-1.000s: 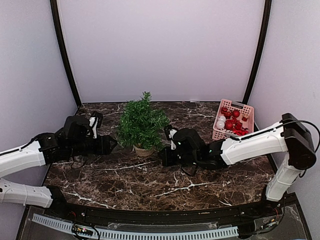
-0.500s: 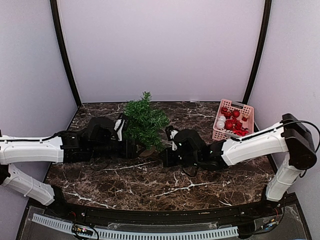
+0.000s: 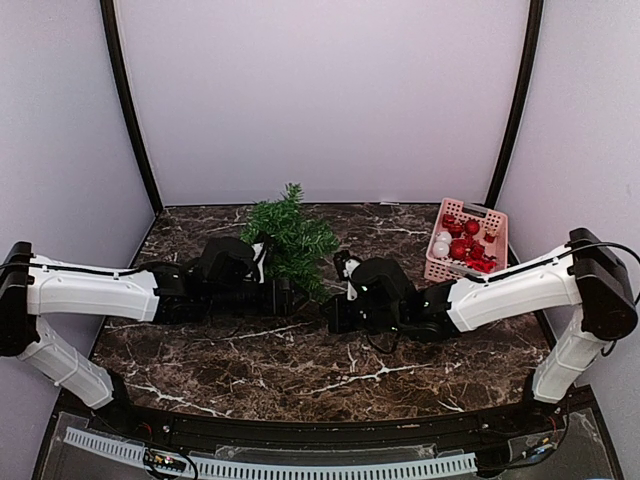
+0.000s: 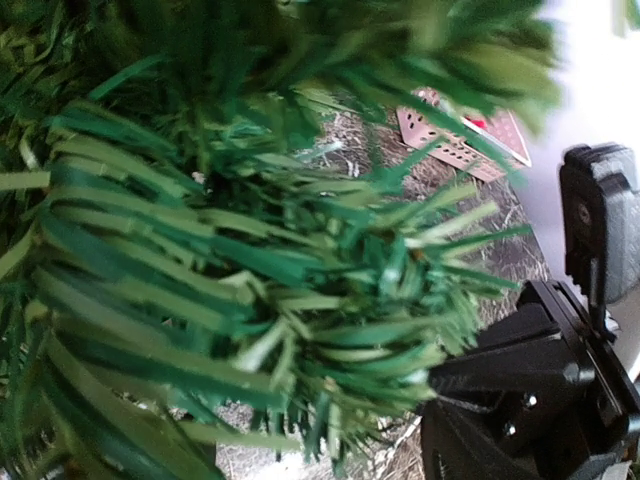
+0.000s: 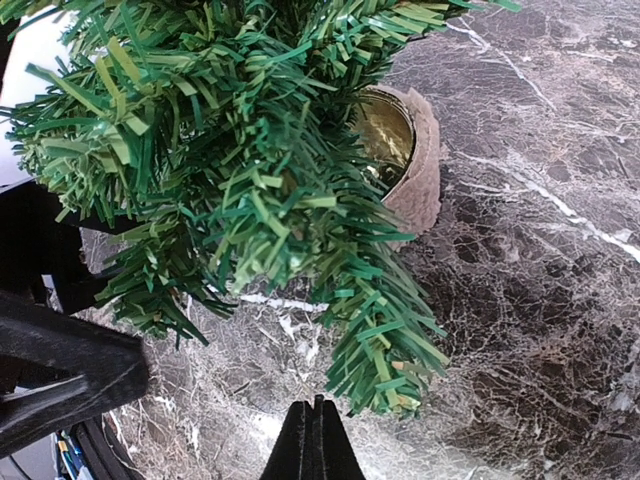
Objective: Decorate the small christmas tree
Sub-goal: Wrap the light string in the gap of the branches.
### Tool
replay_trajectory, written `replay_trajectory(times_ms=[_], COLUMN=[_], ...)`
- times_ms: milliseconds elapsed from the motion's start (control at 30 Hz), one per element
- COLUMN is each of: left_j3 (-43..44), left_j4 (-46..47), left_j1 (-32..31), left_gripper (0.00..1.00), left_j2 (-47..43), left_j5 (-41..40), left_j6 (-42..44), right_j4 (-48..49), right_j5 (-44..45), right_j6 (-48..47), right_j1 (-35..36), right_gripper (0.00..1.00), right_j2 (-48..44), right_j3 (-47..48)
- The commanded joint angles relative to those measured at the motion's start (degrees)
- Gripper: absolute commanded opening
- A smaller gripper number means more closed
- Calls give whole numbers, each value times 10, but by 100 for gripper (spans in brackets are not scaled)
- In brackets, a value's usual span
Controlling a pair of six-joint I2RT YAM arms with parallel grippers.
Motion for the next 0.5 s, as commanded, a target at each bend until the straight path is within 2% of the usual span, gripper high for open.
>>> replay_trajectory(times_ms=[0,267,467], left_j3=[16,17,14], left_j4=[17,2,16], left_j1=[-2,-2,-2], left_gripper=[68,46,22], left_j2=[9,11,9], left_j5=[-25,-53,-35], left_j6=[-18,-21,-11], right_j4=[28,31,23], right_j5=[2,2,0], right_j6=[2,3,6], right_j1=[1,2,2], right_gripper=[0,0,0], right_j2=[-10,-10,-11], right_j3=[-5,-7,-7])
